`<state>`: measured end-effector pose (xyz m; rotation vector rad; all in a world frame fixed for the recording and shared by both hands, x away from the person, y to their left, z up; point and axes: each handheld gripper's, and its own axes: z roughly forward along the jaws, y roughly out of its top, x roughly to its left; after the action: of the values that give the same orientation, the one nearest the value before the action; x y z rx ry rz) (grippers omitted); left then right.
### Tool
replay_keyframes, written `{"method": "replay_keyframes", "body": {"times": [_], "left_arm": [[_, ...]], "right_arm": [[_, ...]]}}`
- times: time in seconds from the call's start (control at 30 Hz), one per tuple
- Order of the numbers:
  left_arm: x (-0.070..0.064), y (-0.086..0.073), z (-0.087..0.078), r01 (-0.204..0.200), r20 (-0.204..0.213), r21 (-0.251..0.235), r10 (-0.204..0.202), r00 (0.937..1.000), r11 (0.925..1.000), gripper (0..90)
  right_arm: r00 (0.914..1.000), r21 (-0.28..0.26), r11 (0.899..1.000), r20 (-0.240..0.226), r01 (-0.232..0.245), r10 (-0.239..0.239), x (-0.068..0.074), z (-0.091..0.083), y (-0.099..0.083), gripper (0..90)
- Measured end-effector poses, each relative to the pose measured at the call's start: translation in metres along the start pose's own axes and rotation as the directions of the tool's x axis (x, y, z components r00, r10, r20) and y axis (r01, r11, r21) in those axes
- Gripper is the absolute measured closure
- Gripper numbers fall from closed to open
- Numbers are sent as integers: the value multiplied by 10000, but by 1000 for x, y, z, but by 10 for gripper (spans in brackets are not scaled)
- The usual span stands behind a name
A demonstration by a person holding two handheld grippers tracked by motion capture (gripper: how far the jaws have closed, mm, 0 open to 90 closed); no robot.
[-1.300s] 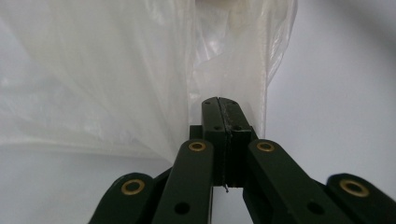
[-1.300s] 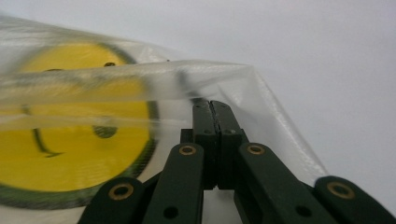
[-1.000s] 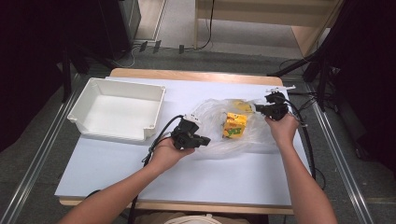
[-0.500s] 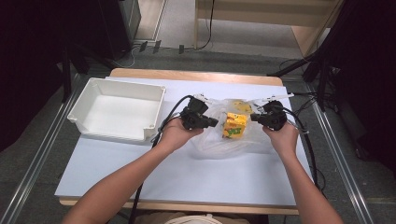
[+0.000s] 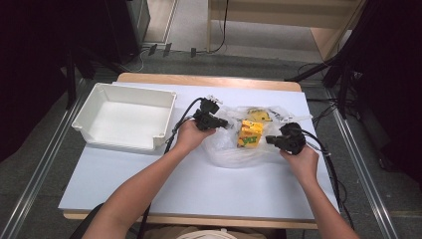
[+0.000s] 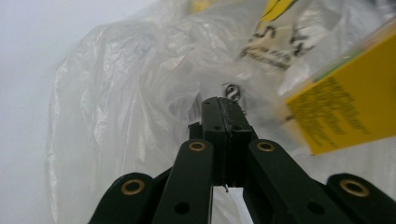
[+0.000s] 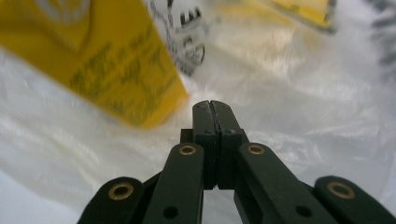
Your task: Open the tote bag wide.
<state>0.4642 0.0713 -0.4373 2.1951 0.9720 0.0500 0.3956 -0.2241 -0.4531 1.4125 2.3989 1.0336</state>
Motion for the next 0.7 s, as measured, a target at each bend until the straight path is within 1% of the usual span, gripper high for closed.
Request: {"method": "replay_keyframes", "body": {"times": [0.03, 0.07, 0.2, 0.33, 0.37, 0.4, 0.57, 0.63, 0.7], "left_arm": [[2, -1, 4, 57, -41, 2, -57, 10000, 10000, 900], [4, -2, 6, 30, -77, 49, -30, 10000, 10000, 900], [11, -5, 14, 294, -152, 61, -293, 9995, 9995, 900], [17, -8, 19, 405, -313, 181, -399, 9987, 9990, 900], [18, -9, 20, 443, -355, 213, -435, 9984, 9988, 900], [19, -9, 20, 454, -392, 256, -444, 9982, 9986, 900], [25, -11, 18, 625, -614, 218, -611, 9962, 9978, 900], [27, -13, 16, 722, -648, 203, -708, 9954, 9972, 900], [26, -14, 15, 721, -626, 191, -708, 9955, 9972, 900]], "right_arm": [[10000, 36, 10000, 21, 19, -19, 1, 0, -3, 900], [10000, 90, 10000, 1, 30, -30, 1, 0, -7, 900], [10000, 317, 9995, 33, 71, -72, 1, -1, -20, 900], [10000, 364, 9993, 67, 56, -58, 0, -2, -27, 900], [9999, 467, 9989, 97, 87, -91, 0, -3, -29, 900], [9998, 464, 9988, 106, 171, -176, -1, -3, -32, 900], [10000, 321, 9995, 17, -24, 23, -4, -10, -42, 900], [10000, 375, 9993, 22, -82, 81, -5, -14, -46, 900], [10000, 377, 9993, 70, 45, -48, -4, -18, -50, 900]]}}
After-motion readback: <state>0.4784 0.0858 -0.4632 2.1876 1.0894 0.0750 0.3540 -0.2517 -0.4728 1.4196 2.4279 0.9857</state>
